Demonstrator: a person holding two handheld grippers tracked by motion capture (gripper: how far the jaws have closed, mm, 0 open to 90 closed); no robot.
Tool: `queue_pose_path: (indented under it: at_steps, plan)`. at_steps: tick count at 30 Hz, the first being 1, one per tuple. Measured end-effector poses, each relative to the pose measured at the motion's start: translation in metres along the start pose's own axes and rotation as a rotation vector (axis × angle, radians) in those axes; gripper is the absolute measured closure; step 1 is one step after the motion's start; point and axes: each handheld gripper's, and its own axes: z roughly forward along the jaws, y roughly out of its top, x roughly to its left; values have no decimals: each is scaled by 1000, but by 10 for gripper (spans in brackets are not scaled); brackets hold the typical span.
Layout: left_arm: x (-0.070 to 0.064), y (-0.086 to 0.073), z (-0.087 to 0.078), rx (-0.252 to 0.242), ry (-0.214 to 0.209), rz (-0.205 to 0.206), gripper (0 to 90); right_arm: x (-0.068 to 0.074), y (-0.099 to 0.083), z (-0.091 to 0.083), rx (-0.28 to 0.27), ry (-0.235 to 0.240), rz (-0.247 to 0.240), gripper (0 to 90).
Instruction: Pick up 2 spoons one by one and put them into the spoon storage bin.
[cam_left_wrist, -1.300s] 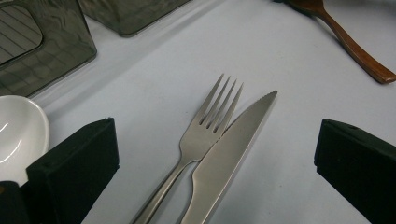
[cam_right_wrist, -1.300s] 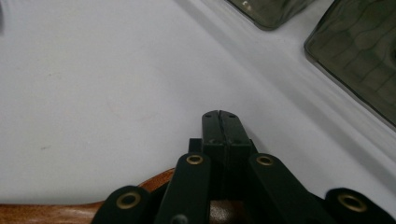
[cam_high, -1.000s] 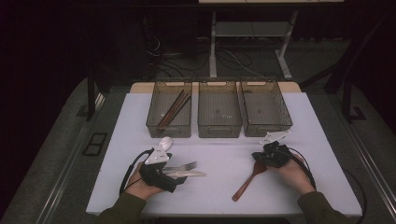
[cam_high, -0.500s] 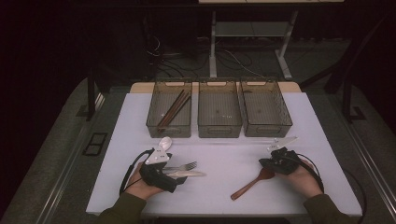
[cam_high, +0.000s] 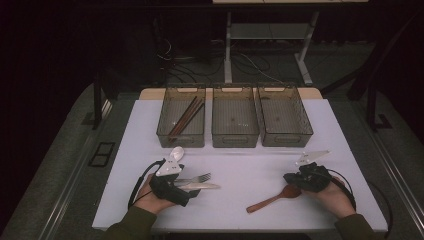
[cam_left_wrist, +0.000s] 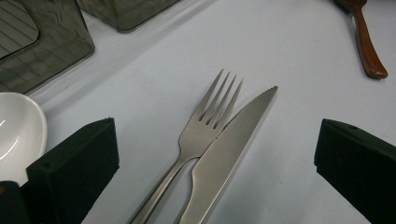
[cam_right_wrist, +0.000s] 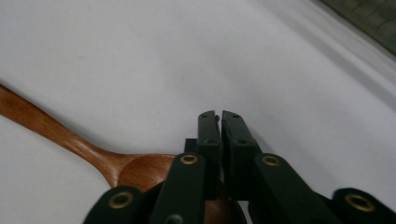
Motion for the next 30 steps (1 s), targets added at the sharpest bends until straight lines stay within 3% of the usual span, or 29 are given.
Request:
queue_pose_path:
  at_steps: [3, 5, 7, 14, 22, 30]
  plan:
    - [0, 0, -1, -1, 0, 0, 0, -2, -1, -8, -50, 22, 10, 646]
    - [1, 0, -1, 1, 2, 1, 0, -2, -4, -11, -69, 31, -5, 606]
    - [1, 0, -1, 3, 1, 4, 0, -2, -7, -14, -65, 39, -3, 538]
    - [1, 0, -1, 4, 2, 5, 0, 0, -20, -17, -29, 59, -17, 430]
    - [1, 0, 0, 5, 1, 3, 0, 0, -25, -13, 17, 63, -47, 426]
    - [1, 0, 0, 8, 1, 5, 0, 1, -26, -14, 31, 96, -77, 515]
